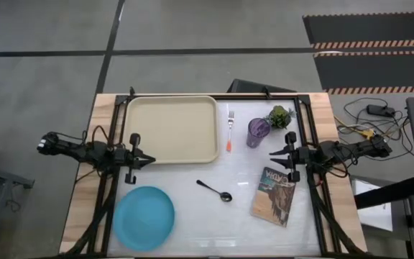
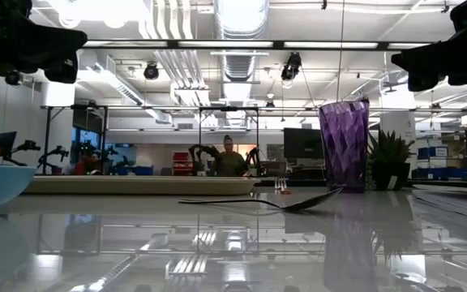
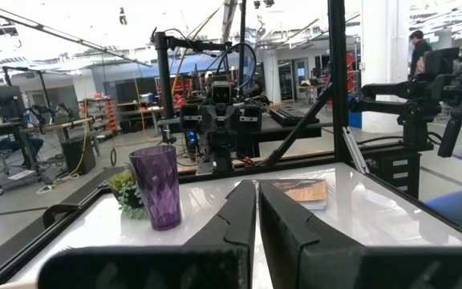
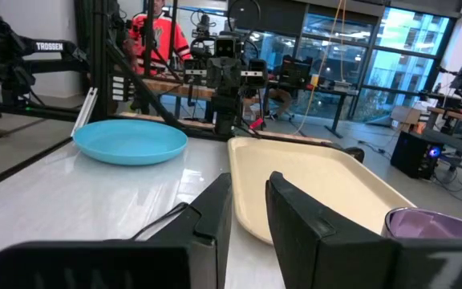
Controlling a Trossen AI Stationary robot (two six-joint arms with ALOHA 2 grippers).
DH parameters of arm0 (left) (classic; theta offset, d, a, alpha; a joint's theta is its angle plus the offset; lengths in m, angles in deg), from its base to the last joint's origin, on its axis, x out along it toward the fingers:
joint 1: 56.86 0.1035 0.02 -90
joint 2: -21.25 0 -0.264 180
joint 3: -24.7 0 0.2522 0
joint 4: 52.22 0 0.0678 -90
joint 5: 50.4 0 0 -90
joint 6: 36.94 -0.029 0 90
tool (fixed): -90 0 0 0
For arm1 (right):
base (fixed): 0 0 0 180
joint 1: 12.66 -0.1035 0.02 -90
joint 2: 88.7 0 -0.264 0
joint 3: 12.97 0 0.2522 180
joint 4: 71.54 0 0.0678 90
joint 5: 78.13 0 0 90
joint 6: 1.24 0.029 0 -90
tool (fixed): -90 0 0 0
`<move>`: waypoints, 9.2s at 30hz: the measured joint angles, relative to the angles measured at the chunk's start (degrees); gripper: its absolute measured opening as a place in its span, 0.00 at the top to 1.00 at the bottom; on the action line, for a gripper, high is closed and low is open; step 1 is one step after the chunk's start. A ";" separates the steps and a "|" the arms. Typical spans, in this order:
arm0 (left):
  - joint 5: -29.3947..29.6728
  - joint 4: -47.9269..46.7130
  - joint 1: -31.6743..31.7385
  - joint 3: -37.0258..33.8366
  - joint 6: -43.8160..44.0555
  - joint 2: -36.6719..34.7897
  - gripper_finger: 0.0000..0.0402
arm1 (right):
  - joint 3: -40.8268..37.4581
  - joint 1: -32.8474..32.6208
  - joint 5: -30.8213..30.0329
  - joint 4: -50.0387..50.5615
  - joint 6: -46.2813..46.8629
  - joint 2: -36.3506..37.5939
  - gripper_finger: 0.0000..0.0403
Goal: Pick and place plate/cup/fork/spoon on tray
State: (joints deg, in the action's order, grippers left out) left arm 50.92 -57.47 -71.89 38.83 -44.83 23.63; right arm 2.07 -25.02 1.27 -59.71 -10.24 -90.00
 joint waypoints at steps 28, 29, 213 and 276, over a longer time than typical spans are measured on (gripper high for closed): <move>0.01 0.01 0.00 0.00 -0.01 0.01 1.00 | 0.00 0.00 0.00 0.00 0.02 0.02 0.83; 0.01 0.01 0.00 0.00 0.00 0.01 1.00 | 0.00 0.02 0.00 0.00 0.00 0.00 0.83; 16.93 -66.71 -15.94 108.09 60.99 98.72 1.00 | 0.02 0.00 -13.51 -22.36 -9.26 0.00 0.83; 2.34 -65.09 30.11 66.65 34.58 92.84 0.72 | 0.00 0.01 -13.53 -22.45 -12.24 0.00 0.83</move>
State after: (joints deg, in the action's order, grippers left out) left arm 53.26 -122.57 -41.78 105.48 -10.25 116.47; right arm 2.07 -25.00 -12.25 -82.16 -22.48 -90.00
